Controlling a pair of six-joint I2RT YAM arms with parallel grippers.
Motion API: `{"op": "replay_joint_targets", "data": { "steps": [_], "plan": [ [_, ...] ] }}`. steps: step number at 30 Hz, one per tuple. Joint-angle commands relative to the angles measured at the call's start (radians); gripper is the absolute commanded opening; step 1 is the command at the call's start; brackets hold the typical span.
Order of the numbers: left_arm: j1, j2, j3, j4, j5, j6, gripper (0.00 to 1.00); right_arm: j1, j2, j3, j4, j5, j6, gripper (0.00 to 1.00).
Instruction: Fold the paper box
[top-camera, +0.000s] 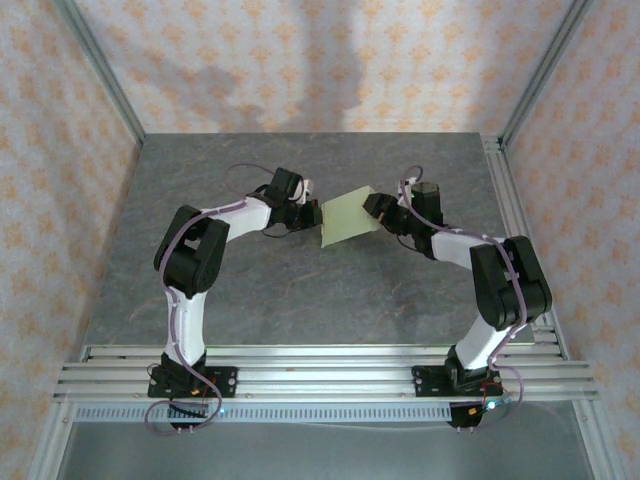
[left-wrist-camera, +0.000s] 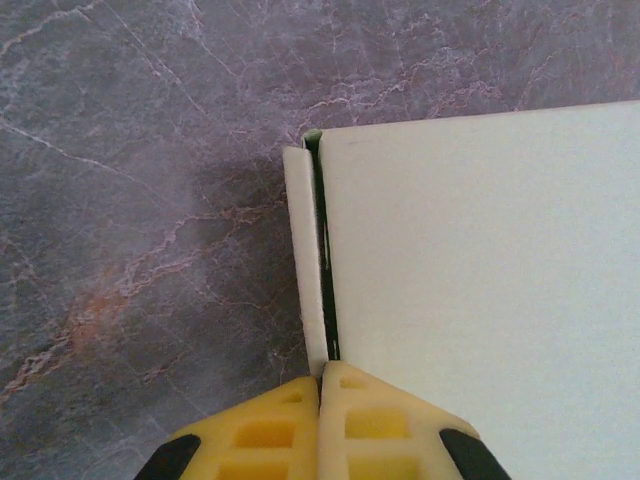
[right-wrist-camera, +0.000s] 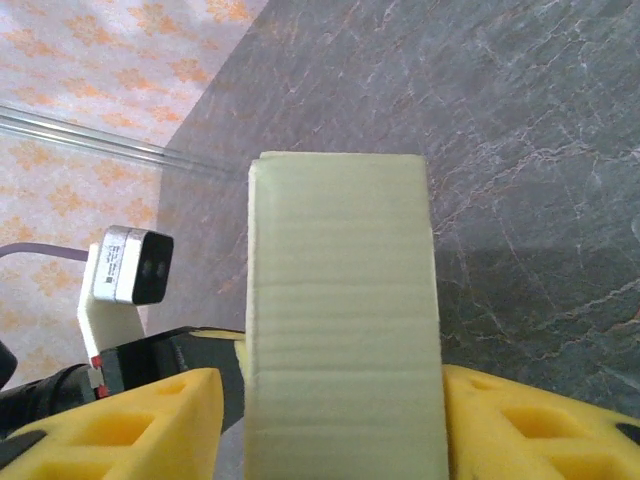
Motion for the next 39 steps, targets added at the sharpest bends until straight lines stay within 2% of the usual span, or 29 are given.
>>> {"op": "replay_joint_targets", "data": {
  "steps": [1, 3, 10, 11, 13, 14, 17, 19, 22, 25, 28, 33, 36, 39],
  "plan": [
    [0.004, 0.008, -0.015, -0.025, -0.005, 0.013, 0.07, -0.005, 0.013, -0.004, 0.037, -0.026, 0.006, 0.52],
    [0.004, -0.003, -0.022, -0.014, -0.002, 0.015, 0.12, -0.007, 0.011, -0.003, 0.034, -0.023, 0.012, 0.48],
    [0.005, -0.102, -0.101, 0.097, -0.053, 0.05, 0.53, -0.009, -0.034, 0.005, -0.027, 0.019, 0.009, 0.43],
    [0.004, -0.12, -0.116, 0.118, -0.057, 0.061, 0.54, -0.01, -0.042, 0.005, -0.037, 0.026, 0.011, 0.43],
    [0.004, -0.179, -0.169, 0.208, -0.065, 0.079, 0.9, -0.015, -0.063, 0.001, -0.039, 0.04, 0.026, 0.42],
    [0.003, -0.203, -0.193, 0.244, -0.069, 0.089, 0.98, -0.02, -0.072, -0.001, -0.04, 0.044, 0.033, 0.42],
    [-0.013, -0.302, -0.272, 0.328, -0.15, 0.159, 1.0, -0.038, -0.108, -0.006, -0.043, 0.054, 0.059, 0.42],
    [-0.044, -0.383, -0.321, 0.359, -0.282, 0.23, 1.0, -0.048, -0.135, -0.006, -0.054, 0.059, 0.076, 0.42],
    [-0.111, -0.483, -0.414, 0.487, -0.445, 0.416, 1.0, -0.061, -0.175, 0.002, -0.085, 0.06, 0.095, 0.42],
    [-0.154, -0.53, -0.513, 0.687, -0.517, 0.615, 1.0, -0.07, -0.216, 0.018, -0.127, 0.062, 0.1, 0.42],
    [-0.181, -0.541, -0.577, 0.841, -0.535, 0.838, 1.0, -0.075, -0.259, 0.033, -0.164, 0.064, 0.108, 0.42],
    [-0.219, -0.511, -0.622, 0.975, -0.499, 1.189, 1.0, -0.094, -0.324, 0.044, -0.183, 0.023, 0.189, 0.41],
    [-0.228, -0.482, -0.636, 1.033, -0.446, 1.324, 1.0, -0.125, -0.349, 0.039, -0.163, -0.031, 0.268, 0.4],
    [-0.232, -0.466, -0.64, 1.063, -0.38, 1.402, 1.0, -0.155, -0.372, 0.031, -0.157, -0.083, 0.333, 0.39]
  ]
}}
